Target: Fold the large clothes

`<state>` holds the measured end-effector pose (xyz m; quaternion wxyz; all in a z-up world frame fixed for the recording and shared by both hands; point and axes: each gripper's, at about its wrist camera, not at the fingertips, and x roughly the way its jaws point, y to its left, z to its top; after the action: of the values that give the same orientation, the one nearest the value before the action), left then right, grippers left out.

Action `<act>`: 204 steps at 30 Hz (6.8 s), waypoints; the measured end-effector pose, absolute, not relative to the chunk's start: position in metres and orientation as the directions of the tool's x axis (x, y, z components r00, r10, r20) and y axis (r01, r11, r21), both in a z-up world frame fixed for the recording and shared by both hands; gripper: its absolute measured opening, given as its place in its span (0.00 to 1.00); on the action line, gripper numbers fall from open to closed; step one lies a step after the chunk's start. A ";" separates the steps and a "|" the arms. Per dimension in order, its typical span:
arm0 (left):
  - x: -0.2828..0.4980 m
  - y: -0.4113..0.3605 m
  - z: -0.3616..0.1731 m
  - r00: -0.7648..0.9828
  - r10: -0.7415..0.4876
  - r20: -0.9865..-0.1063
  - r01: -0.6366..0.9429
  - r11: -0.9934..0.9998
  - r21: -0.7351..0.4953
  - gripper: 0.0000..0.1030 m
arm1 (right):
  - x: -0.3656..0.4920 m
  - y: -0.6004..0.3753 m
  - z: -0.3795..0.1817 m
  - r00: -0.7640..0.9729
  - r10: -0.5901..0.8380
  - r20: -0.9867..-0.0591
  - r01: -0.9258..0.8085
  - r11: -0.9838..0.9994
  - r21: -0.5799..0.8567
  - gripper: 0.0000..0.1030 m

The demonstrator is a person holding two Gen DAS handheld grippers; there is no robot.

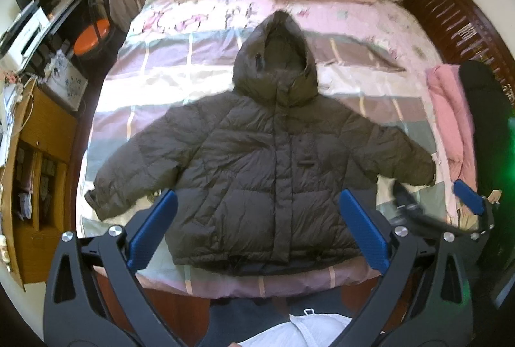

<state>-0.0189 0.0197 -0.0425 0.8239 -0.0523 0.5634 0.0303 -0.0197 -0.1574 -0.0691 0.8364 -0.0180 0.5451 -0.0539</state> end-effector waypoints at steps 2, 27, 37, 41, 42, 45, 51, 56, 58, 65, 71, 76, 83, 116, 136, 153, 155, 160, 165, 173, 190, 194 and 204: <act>-0.020 0.024 -0.066 0.308 -0.005 -0.951 -0.125 0.991 -0.045 0.98 | -0.015 -0.189 -0.085 0.365 -0.085 -0.927 0.131 0.991 -0.039 0.99; 0.130 -0.280 -0.381 0.003 -0.080 -0.997 -0.148 0.986 -0.079 0.98 | 0.031 -0.705 -0.468 0.332 0.355 -0.874 0.834 0.322 0.448 0.99; 0.125 -0.317 -0.451 -0.106 -0.007 -0.994 -0.138 0.990 0.008 0.98 | 0.061 -0.749 -0.436 0.450 0.297 -0.842 0.740 0.404 0.538 0.12; 0.112 -0.323 -0.459 -0.122 -0.010 -0.992 -0.121 0.993 0.005 0.98 | 0.093 -0.737 -0.362 0.598 0.255 -0.760 0.577 0.521 0.629 0.11; 0.110 -0.323 -0.458 -0.119 -0.017 -0.993 -0.121 0.993 -0.002 0.98 | 0.105 -0.724 -0.341 0.627 0.276 -0.729 0.512 0.559 0.652 0.11; 0.101 -0.310 -0.446 -0.109 -0.037 -0.993 -0.137 0.990 -0.022 0.98 | 0.132 -0.670 -0.296 0.661 0.412 -0.627 0.330 0.592 0.736 0.11; 0.070 -0.223 -0.399 -0.015 0.018 -1.000 -0.266 0.964 0.022 0.98 | 0.164 -0.470 -0.234 0.424 0.782 -0.457 -0.105 0.544 0.833 0.11; 0.037 -0.118 -0.388 -0.038 0.096 -0.995 -0.451 0.886 0.102 0.98 | 0.127 -0.333 -0.200 0.169 0.849 -0.501 -0.417 0.522 0.744 0.48; 0.021 -0.081 -0.389 -0.050 0.099 -0.994 -0.521 0.846 0.111 0.98 | 0.118 -0.343 -0.187 0.259 0.855 -0.450 -0.456 0.519 0.723 0.85; 0.007 -0.041 -0.408 0.010 -0.074 -0.997 -0.585 0.808 -0.067 0.98 | 0.118 -0.459 -0.279 0.275 0.657 -0.702 0.022 0.726 0.687 0.99; 0.047 -0.041 -0.421 0.105 -0.178 -0.978 -0.529 0.823 -0.206 0.98 | 0.049 -0.494 -0.321 0.220 0.557 -0.801 0.236 0.766 0.598 0.99; 0.093 -0.036 -0.413 0.149 -0.196 -0.969 -0.532 0.810 -0.246 0.98 | 0.018 -0.465 -0.344 0.161 0.589 -0.792 0.286 0.740 0.609 0.99; 0.126 -0.036 -0.418 0.153 -0.202 -0.967 -0.397 0.884 -0.247 0.98 | 0.016 -0.412 -0.355 0.085 0.626 -0.775 0.293 0.728 0.620 0.99; 0.180 0.088 -0.385 0.318 -0.296 -0.901 -0.389 0.825 -0.409 0.02 | 0.044 -0.330 -0.373 0.098 0.558 -0.824 0.306 0.771 0.559 0.99; 0.191 0.042 -0.447 0.200 -0.730 -0.654 -0.404 0.546 -0.734 0.37 | 0.040 -0.309 -0.387 0.055 0.580 -0.812 0.326 0.759 0.564 0.99; 0.218 0.039 -0.396 0.256 -0.369 -0.894 -0.343 0.830 -0.441 0.01 | 0.048 -0.339 -0.387 0.111 0.550 -0.828 0.365 0.753 0.548 0.99; 0.222 0.049 -0.391 0.263 -0.334 -0.905 -0.356 0.838 -0.413 0.01 | 0.050 -0.346 -0.383 0.149 0.539 -0.829 0.372 0.746 0.552 0.99; 0.212 0.037 -0.410 0.177 -0.325 -0.929 -0.349 0.862 -0.368 0.02 | 0.059 -0.354 -0.392 0.182 0.586 -0.790 0.410 0.685 0.602 0.99; 0.183 0.025 -0.421 0.137 -0.340 -0.930 -0.380 0.849 -0.367 0.02 | 0.068 -0.360 -0.414 0.218 0.606 -0.765 0.494 0.607 0.622 0.96; 0.162 -0.004 -0.438 0.089 -0.409 -0.908 -0.357 0.838 -0.412 0.02 | 0.077 -0.427 -0.443 0.389 0.461 -0.798 0.649 0.477 0.592 0.26; 0.195 -0.010 -0.434 0.110 -0.333 -0.936 -0.298 0.888 -0.351 0.05 | 0.047 -0.426 -0.431 0.283 0.372 -0.884 0.579 0.669 0.467 0.40; 0.201 -0.008 -0.429 0.127 -0.307 -0.943 -0.271 0.904 -0.331 0.05 | 0.038 -0.427 -0.390 0.321 0.132 -0.938 0.605 0.733 0.310 0.40; 0.195 -0.003 -0.449 0.089 -0.293 -0.952 -0.291 0.907 -0.306 0.12 | 0.162 -0.328 -0.399 0.337 0.180 -0.924 0.197 0.946 0.256 0.40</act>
<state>0.1952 -0.0034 -0.4494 0.7054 -0.2162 0.6751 -0.0010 0.1618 -0.3276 -0.3994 0.8011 0.1638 0.5757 -0.0054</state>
